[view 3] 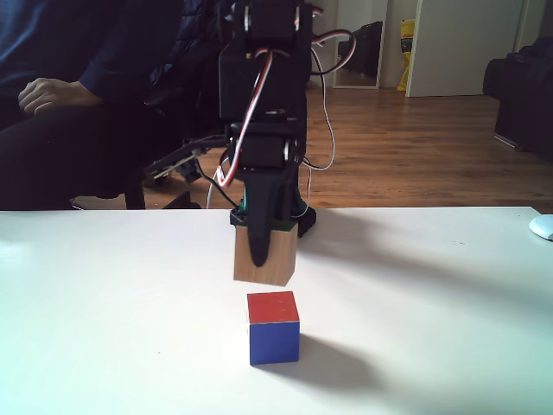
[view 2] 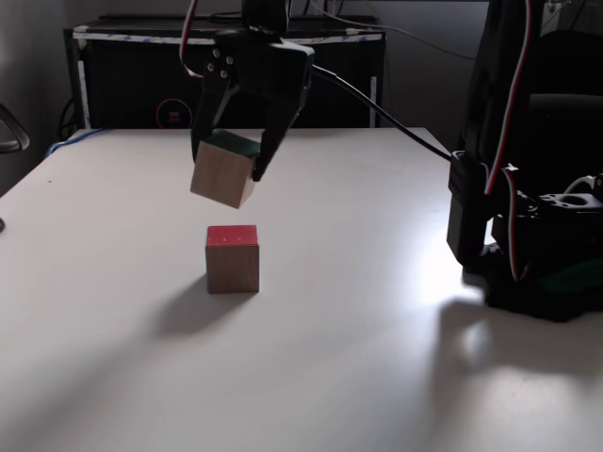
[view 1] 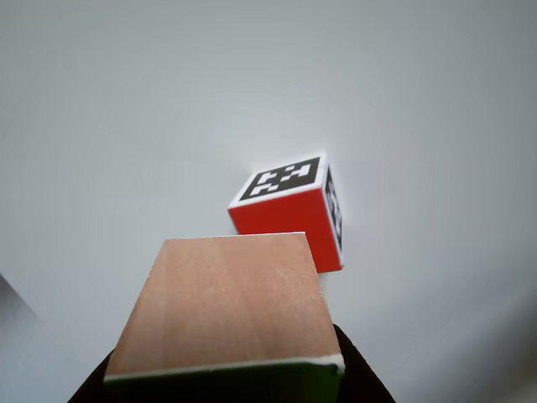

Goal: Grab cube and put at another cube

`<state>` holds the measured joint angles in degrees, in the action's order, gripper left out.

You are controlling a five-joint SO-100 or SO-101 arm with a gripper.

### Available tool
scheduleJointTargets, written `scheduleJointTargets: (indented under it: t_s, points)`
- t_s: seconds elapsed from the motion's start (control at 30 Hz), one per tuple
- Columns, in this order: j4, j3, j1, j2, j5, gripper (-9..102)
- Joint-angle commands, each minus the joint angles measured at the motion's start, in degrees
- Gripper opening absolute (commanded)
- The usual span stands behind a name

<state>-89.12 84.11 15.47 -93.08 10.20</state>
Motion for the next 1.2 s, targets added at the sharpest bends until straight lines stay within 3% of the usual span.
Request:
scheduleJointTargets:
  t_s: [0.0, 1.17]
  points:
    - [1.9, 1.5, 1.1, -1.1, -1.1, 15]
    - [7.1, 4.5, -1.5, 7.7, 2.0, 17]
